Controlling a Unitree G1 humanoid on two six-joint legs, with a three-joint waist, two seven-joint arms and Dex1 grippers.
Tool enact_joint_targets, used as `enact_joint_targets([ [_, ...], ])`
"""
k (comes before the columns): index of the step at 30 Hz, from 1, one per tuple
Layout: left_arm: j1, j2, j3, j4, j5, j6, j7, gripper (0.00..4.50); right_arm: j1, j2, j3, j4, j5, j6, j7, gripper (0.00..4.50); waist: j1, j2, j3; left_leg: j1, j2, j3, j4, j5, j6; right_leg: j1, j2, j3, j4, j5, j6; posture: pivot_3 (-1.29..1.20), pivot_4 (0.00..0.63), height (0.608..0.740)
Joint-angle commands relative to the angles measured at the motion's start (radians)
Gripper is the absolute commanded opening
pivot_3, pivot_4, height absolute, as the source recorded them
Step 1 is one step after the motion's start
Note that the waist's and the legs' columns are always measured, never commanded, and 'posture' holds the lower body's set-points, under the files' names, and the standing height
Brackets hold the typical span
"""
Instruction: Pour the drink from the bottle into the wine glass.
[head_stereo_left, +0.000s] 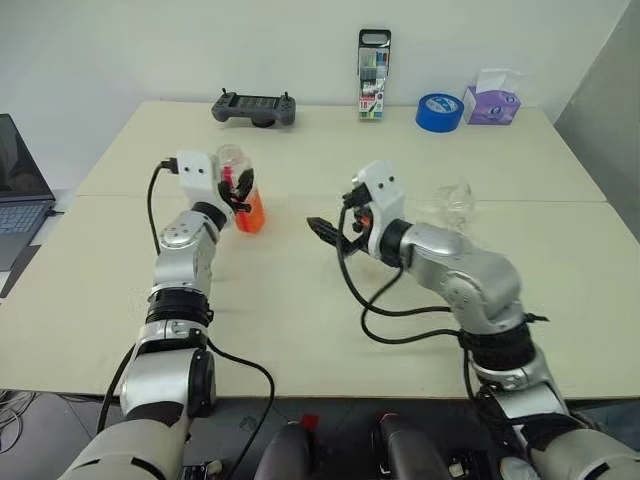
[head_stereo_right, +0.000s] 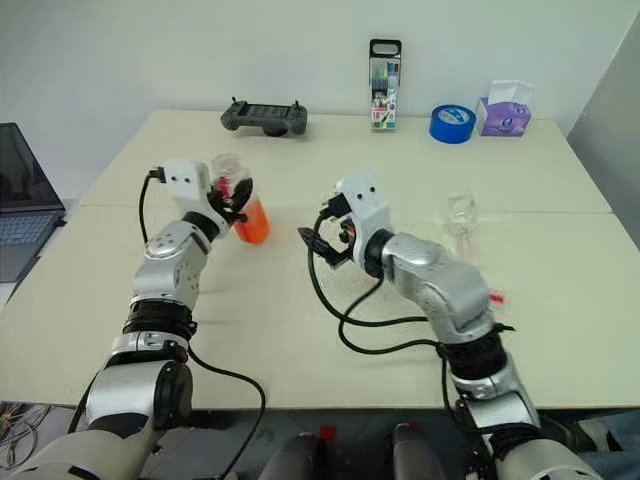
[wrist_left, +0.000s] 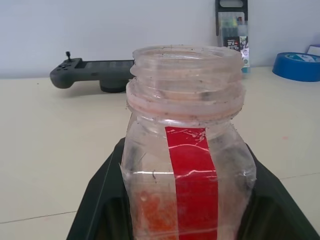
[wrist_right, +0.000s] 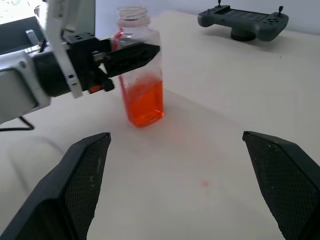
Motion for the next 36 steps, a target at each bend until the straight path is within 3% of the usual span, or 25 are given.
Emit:
enact_joint_targets([
  [1,-0.005,0.02,0.018,-0.02,-0.002,-0.025,0.018,1.82,-0.033,0.03,0.007,0.058,-0.049,-0.097,0.015,4.5,0.0,0.0,0.0,0.0,0.0,0.0,0.0,0.0,0.0,0.0,-0.001,0.0,0.0,0.0,0.0,0.0,0.15,0.74],
  [10,0.001,0.014,0.005,0.009,0.021,-0.027,0.043,1.82,-0.033,0.051,0.0,0.112,-0.087,-0.133,0.079,4.5,-0.002,0.0,0.0,0.001,0.001,0.0,0.0,0.0,0.0,0.0,-0.002,0.0,0.003,0.0,0.0,0.0,0.15,0.74],
  [18,0.025,0.02,-0.003,-0.009,0.037,-0.014,0.062,4.36,0.0,0.032,-0.009,0.071,-0.091,-0.112,0.094,4.5,-0.003,0.0,0.0,0.002,0.001,0.0,0.0,0.0,0.0,0.0,-0.001,0.0,0.004,0.0,0.0,0.0,0.15,0.74],
  [19,0.028,0.021,-0.006,-0.012,0.041,-0.011,0.061,4.47,0.004,0.031,-0.009,0.066,-0.091,-0.109,0.094,4.5,-0.002,0.0,0.0,0.002,0.001,0.0,0.0,0.0,0.0,0.0,-0.001,0.0,0.003,0.0,0.0,0.0,0.15,0.74],
  [28,0.089,0.01,-0.026,-0.101,0.051,0.022,0.065,4.47,0.025,0.013,-0.02,0.031,-0.094,-0.09,0.101,4.5,-0.002,0.0,0.0,0.002,0.001,-0.001,0.0,0.0,0.0,0.0,-0.001,0.0,0.003,0.0,0.0,0.0,0.15,0.74],
  [36,0.289,0.033,0.0,-0.41,0.026,0.157,0.09,4.47,0.028,-0.052,-0.053,-0.036,-0.066,-0.028,0.128,4.5,-0.003,0.0,0.0,0.002,0.001,0.0,0.0,0.0,0.0,0.0,-0.002,0.0,0.003,0.0,0.0,0.0,0.15,0.74],
])
